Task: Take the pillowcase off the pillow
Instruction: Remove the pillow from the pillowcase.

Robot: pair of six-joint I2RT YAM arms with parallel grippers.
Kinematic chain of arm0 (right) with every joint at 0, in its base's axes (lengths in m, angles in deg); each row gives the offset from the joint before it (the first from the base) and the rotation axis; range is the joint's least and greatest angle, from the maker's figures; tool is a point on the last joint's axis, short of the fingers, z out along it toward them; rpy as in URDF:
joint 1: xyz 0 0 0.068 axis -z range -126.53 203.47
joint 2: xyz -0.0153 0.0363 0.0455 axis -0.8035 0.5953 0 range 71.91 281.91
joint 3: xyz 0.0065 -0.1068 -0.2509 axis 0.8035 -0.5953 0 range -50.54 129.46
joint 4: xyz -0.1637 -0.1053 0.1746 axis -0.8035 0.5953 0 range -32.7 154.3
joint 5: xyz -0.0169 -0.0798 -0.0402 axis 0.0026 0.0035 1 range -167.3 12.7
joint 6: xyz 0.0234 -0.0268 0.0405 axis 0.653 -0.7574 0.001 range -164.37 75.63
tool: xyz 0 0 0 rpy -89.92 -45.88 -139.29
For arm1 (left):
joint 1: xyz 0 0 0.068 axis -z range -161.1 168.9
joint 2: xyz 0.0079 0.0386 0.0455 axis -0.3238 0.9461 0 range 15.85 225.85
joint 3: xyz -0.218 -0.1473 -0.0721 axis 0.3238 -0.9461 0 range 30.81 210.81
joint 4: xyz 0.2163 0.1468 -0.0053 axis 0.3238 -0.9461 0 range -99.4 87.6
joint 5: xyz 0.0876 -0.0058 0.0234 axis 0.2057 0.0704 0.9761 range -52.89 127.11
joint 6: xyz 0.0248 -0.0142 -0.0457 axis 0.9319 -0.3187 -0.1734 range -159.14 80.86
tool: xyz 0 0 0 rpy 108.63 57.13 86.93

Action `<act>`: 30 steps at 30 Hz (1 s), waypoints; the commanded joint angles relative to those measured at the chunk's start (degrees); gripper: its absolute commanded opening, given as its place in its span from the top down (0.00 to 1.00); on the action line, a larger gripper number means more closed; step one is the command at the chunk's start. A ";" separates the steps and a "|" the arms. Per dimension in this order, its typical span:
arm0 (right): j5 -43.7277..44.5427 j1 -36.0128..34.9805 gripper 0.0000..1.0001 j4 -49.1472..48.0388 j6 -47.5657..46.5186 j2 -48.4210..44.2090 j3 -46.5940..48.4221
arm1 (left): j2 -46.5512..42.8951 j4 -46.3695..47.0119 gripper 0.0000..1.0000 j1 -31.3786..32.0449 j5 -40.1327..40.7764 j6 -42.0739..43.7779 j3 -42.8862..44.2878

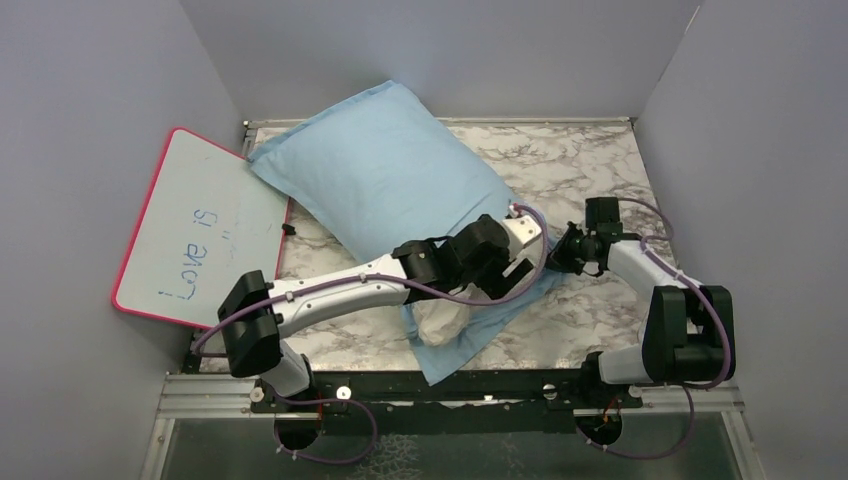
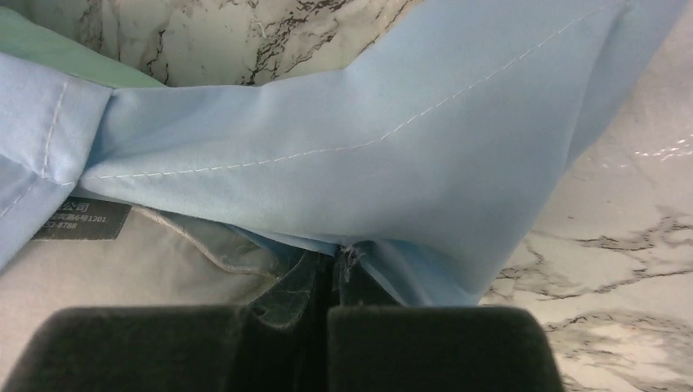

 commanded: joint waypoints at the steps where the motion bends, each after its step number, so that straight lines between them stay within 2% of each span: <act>1: -3.96 0.19 0.99 -1.58 2.18 -0.81 -3.70 | 5.74 -1.27 0.16 0.78 -3.03 10.91 6.30; 9: -3.68 0.60 0.99 -2.10 4.06 -2.30 -6.04 | 16.66 -3.85 0.12 2.44 -4.34 19.35 13.61; 11: -3.60 0.79 0.99 -2.09 4.59 -3.30 -6.51 | 19.51 -4.26 0.12 2.57 -1.11 20.13 14.87; 14: -3.74 1.10 0.99 -2.40 5.25 -5.13 -7.47 | 23.98 -4.86 0.16 2.56 9.06 19.57 16.12; 16: -3.85 1.43 0.99 -2.43 5.35 -6.23 -7.92 | 25.32 -4.88 0.27 2.54 16.00 18.75 15.57; 19: -4.62 2.29 0.99 -2.48 5.21 -6.99 -8.22 | 24.77 -4.45 0.60 2.28 19.92 17.34 13.17; 20: -5.00 2.63 0.99 -2.57 5.13 -7.08 -8.17 | 24.27 -4.23 0.73 2.24 20.53 16.76 12.32; 21: -5.06 2.98 0.99 -2.50 5.00 -7.12 -8.10 | 23.59 -3.99 0.91 2.16 21.02 16.11 11.45; 22: -4.91 3.30 0.99 -2.37 4.87 -7.15 -7.87 | 22.72 -3.82 1.00 2.00 21.30 14.76 10.75; 25: -1.88 4.13 0.99 -0.89 4.31 -7.39 -6.71 | 18.21 -3.10 1.00 1.05 19.63 10.65 8.75; 30: 3.00 5.86 0.99 1.90 2.75 -6.12 -3.24 | 6.15 -0.28 1.00 -1.84 11.68 6.97 4.80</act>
